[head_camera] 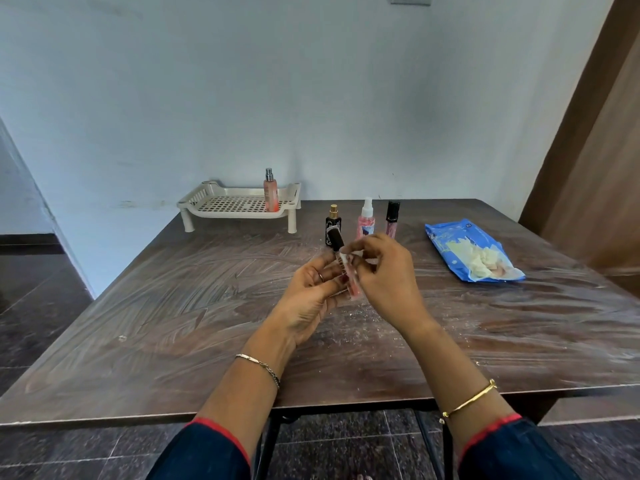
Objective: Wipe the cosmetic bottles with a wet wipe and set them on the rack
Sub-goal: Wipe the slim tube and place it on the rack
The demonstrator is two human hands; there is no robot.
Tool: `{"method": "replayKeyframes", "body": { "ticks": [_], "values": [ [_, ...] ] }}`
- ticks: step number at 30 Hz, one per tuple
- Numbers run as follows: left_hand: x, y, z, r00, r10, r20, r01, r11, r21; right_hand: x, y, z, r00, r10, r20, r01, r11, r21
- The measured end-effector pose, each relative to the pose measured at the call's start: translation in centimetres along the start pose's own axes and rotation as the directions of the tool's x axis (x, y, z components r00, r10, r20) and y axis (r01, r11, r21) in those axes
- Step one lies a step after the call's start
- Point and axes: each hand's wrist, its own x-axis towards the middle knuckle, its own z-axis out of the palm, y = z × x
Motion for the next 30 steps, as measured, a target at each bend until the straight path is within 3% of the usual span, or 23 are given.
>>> {"method": "replayKeyframes", "body": {
  "ticks": [6,13,23,30],
  "values": [
    [0.1,0.1,-0.5,0.995,-0.061,-0.076,0.054,0.995,-0.087,-1.7,0.3,0.6,0.995,-0.068,0.067,0.075,0.990,-0.117],
    [0.1,0.2,-0.2,0.987,-0.057,-0.153,0.027,0.981,-0.190,-3.4,0.3,0.3,0.953,-0.242,0.185,0.287,0.917,-0.277],
    [0.1,0.3,-0.7,0.996,-0.043,-0.080,0.015,0.948,-0.317,-4.2,0.3,-0.3,0.967,-0.186,0.176,0.218,0.958,-0.185],
    [-0.3,0.3,-0.3,0.993,-0.108,0.043,0.116,0.952,-0.283,-2.0,-1.2,0.2,0.984,-0.178,0.015,0.178,0.970,-0.169]
  ]
}}
